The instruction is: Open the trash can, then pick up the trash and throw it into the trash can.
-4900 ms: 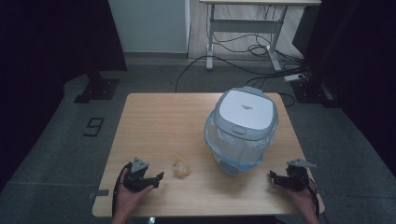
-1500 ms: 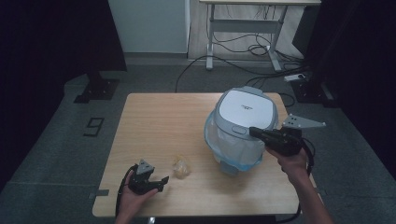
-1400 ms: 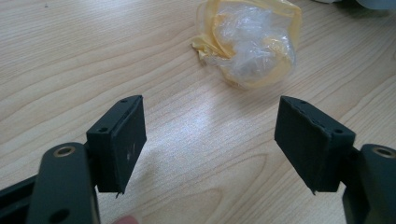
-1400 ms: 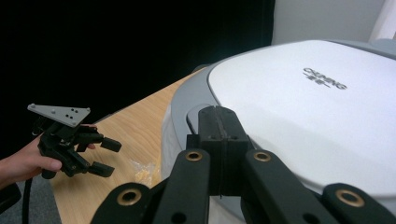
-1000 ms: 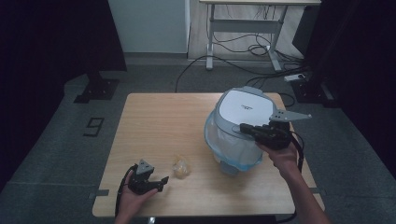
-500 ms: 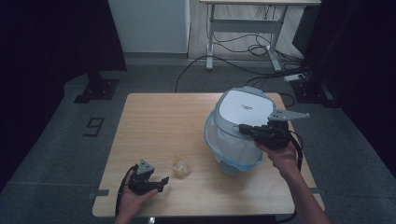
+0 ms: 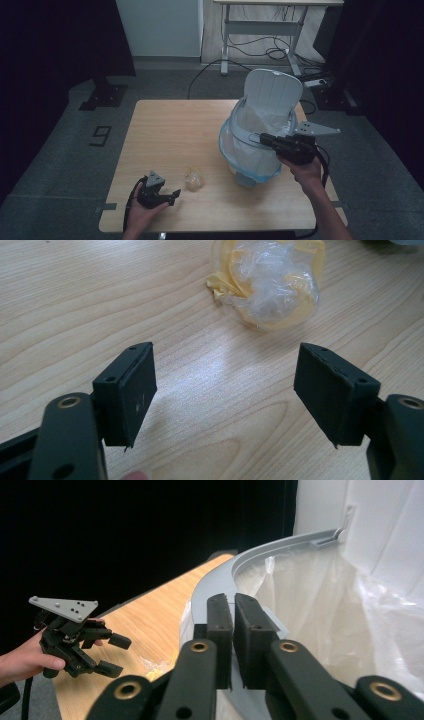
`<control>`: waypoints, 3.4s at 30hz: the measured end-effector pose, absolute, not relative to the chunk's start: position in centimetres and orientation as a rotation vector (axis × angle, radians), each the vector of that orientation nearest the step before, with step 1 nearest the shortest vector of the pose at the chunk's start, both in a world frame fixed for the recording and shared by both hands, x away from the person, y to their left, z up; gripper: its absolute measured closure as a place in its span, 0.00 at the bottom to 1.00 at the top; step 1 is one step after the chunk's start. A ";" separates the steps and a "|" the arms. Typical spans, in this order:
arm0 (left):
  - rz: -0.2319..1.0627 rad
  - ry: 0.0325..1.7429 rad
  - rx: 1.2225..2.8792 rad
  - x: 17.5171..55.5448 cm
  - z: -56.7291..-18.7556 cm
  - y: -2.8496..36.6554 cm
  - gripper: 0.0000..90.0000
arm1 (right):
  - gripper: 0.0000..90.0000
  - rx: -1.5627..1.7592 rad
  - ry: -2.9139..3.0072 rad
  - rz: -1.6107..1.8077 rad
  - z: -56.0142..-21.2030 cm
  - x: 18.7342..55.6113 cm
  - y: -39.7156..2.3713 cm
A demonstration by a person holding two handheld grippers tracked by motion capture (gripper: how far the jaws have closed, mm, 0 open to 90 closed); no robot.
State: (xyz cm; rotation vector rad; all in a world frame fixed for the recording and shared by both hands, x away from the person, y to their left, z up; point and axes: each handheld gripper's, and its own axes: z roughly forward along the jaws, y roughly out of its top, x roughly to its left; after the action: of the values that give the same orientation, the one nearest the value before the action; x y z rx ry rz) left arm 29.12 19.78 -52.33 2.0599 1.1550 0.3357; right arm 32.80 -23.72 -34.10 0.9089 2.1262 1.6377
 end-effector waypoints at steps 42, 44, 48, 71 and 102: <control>0.315 1.160 2.051 29.0 -52.3 19.5 0.29 | 0.36 1.244 2.076 1.358 -51.6 28.6 -33.7; 0.316 1.159 2.048 28.9 -52.2 19.6 0.29 | 0.36 1.246 2.087 1.346 -51.8 28.6 -33.7; 0.321 1.159 2.030 28.9 -52.0 19.7 0.29 | 0.36 1.249 2.085 1.338 -51.9 28.6 -33.8; 0.307 1.092 1.984 30.6 -50.6 17.5 0.25 | 0.36 1.281 2.105 1.273 -53.0 28.9 -34.0; 0.305 1.095 2.095 33.5 -53.1 13.5 0.58 | 0.36 1.285 2.118 1.245 -53.2 29.0 -33.9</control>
State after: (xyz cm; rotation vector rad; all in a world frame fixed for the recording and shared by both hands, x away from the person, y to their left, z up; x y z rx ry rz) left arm 33.48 13.54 -53.05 2.0945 1.0955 0.3051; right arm 28.97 -33.91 -53.24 1.2851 2.1183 1.2451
